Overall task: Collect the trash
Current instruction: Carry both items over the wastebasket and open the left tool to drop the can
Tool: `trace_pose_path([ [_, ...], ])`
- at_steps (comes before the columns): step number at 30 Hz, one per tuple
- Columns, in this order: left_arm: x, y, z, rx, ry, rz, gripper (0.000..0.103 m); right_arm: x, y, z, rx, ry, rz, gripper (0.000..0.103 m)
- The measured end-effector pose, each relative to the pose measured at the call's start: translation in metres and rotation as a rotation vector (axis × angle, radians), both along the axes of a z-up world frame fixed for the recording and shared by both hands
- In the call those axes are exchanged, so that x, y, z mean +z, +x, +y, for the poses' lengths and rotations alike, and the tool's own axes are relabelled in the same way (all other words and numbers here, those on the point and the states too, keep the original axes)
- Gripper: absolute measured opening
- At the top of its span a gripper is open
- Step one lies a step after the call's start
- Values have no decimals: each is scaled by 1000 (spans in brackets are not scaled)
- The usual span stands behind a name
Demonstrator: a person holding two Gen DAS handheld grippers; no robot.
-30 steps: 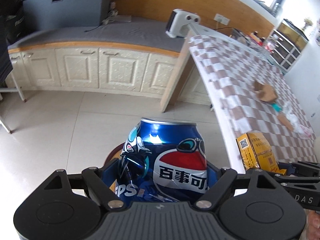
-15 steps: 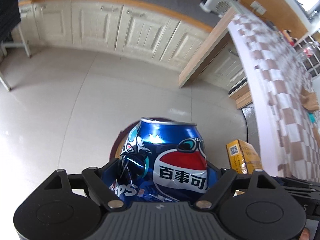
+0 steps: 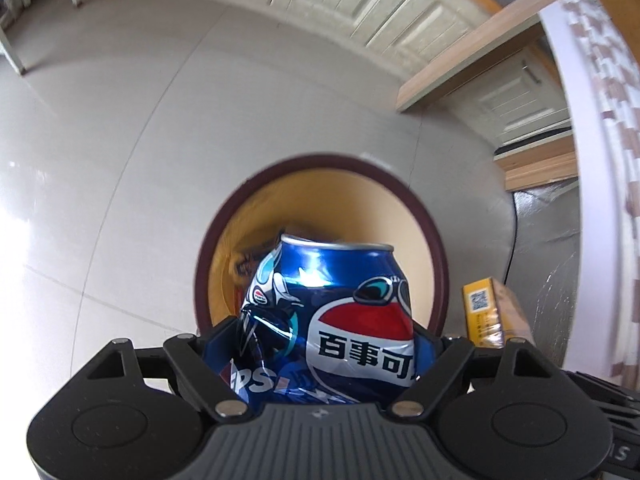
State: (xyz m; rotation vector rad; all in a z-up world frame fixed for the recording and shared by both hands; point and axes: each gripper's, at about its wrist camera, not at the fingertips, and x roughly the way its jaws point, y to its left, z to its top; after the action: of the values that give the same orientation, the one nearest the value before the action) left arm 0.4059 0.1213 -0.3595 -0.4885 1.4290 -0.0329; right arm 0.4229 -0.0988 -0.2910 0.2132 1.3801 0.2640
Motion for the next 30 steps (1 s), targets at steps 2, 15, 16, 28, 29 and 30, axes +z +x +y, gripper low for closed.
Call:
trace_pose_path([
  [2,-8,2,-1,51,-5,13,85,-5,3,-2,-3,-1,12,56],
  [15,-33,-2,-5,60,-6,119,101,-35,14,-4,-18,19,81,56],
  [16,-33,-1,-5,56,6,118,101,-38,15,-2,-14,22,88,56],
  [28,-22,-7,12,17,124,77,101,-77,21,10,29,24,130,58],
  [29,-23,-7,14,21,129,81,101,-80,23,12,33,22,131,58],
  [30,-25,-9,17,25,132,85,101,-83,24,14,36,22,133,58],
])
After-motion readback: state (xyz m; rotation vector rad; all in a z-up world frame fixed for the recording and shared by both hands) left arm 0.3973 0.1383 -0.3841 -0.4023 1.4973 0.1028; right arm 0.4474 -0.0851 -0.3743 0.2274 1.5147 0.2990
